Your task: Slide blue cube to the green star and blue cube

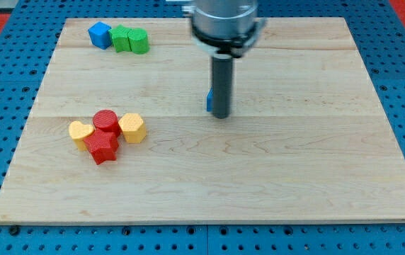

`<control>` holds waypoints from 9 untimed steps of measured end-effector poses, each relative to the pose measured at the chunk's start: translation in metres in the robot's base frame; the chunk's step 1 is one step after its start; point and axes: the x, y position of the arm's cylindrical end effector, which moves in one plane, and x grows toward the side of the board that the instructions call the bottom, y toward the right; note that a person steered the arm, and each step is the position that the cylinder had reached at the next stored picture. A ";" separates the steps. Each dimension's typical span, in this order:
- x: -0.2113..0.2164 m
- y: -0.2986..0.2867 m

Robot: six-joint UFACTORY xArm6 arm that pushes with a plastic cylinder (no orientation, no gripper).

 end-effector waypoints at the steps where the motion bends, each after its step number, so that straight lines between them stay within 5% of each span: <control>1: -0.029 0.005; 2: -0.080 -0.076; 3: -0.081 -0.101; 5: -0.049 0.014; 7: -0.056 -0.141; 9: 0.000 -0.072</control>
